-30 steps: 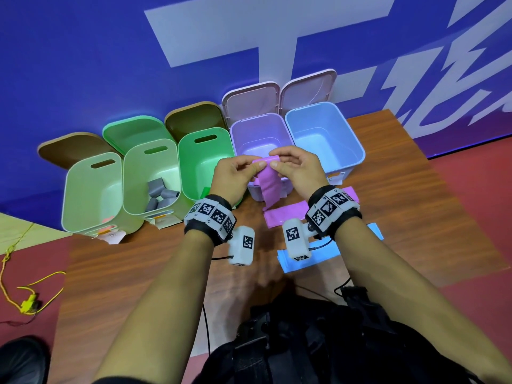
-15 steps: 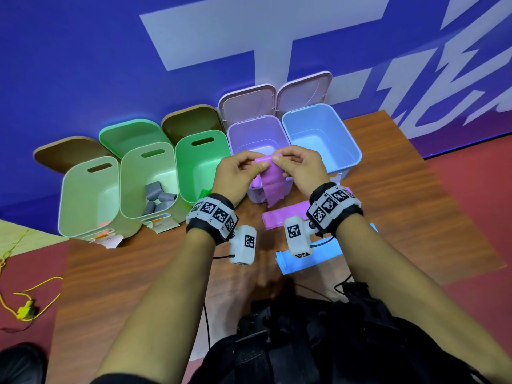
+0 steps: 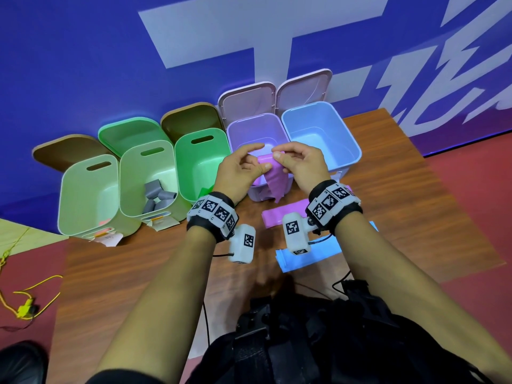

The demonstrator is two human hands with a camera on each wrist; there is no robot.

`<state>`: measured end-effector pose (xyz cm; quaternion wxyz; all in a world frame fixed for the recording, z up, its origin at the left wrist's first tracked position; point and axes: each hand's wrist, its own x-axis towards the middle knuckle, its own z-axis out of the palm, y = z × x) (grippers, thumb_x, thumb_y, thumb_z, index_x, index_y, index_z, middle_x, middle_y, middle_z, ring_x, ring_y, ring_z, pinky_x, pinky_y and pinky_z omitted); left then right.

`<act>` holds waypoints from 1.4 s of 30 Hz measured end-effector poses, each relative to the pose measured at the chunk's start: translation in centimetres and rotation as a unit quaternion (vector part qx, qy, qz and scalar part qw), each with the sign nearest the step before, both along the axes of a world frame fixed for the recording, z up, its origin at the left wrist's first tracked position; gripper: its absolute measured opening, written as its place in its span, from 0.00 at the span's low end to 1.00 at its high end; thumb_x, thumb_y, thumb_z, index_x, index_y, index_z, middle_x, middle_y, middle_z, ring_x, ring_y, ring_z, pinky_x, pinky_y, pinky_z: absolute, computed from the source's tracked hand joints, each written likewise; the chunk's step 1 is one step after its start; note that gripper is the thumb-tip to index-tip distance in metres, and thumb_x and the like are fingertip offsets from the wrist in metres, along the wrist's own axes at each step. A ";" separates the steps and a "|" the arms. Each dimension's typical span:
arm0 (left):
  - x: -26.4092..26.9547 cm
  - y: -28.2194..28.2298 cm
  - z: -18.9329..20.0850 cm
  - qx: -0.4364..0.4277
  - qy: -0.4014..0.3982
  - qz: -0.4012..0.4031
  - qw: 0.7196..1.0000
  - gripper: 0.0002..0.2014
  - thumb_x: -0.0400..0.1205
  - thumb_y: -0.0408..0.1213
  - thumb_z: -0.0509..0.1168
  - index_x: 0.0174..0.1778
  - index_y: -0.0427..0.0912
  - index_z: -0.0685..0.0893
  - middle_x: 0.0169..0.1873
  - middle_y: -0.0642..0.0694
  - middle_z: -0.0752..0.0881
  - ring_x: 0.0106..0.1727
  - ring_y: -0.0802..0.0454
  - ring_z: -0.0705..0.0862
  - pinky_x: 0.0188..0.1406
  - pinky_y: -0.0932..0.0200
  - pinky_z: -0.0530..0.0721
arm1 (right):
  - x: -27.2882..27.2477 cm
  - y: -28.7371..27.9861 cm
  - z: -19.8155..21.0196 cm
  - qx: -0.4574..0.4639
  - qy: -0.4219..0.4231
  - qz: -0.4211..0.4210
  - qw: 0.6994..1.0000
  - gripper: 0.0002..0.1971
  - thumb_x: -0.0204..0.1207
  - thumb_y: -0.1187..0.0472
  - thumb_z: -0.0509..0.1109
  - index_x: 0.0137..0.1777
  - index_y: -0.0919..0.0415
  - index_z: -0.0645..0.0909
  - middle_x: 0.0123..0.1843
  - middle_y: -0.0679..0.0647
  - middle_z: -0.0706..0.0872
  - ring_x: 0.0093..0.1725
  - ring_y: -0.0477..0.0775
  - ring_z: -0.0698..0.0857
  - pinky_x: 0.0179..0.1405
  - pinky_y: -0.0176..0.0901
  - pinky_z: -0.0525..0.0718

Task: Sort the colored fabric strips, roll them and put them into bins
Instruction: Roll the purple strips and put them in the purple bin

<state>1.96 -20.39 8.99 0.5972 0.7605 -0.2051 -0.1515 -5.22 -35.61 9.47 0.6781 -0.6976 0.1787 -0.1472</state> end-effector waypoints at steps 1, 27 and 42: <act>0.1 0.0 -0.1 -0.001 -0.006 0.002 1.000 0.14 0.76 0.32 0.78 0.54 0.50 0.87 0.35 0.46 0.84 0.37 0.52 0.82 0.46 0.59 0.85 | 0.0 0.0 0.0 0.003 -0.001 0.000 1.000 0.04 0.78 0.69 0.74 0.50 0.63 0.89 0.35 0.48 0.85 0.34 0.40 0.82 0.39 0.33 0.82; 0.0 0.3 0.0 -0.018 0.056 0.016 0.998 0.07 0.83 0.36 0.70 0.50 0.35 0.88 0.33 0.44 0.86 0.34 0.56 0.84 0.40 0.62 0.84 | -0.6 -0.1 -0.1 0.049 0.010 0.020 0.999 0.06 0.78 0.71 0.74 0.53 0.66 0.88 0.44 0.59 0.89 0.44 0.51 0.88 0.48 0.38 0.88; -0.5 -0.1 0.4 0.008 0.017 0.033 0.999 0.15 0.85 0.42 0.68 0.32 0.45 0.85 0.22 0.51 0.81 0.25 0.58 0.77 0.34 0.65 0.78 | -0.8 -0.1 -0.5 0.014 0.004 0.033 0.999 0.06 0.80 0.69 0.71 0.54 0.63 0.87 0.49 0.63 0.90 0.48 0.51 0.87 0.52 0.38 0.86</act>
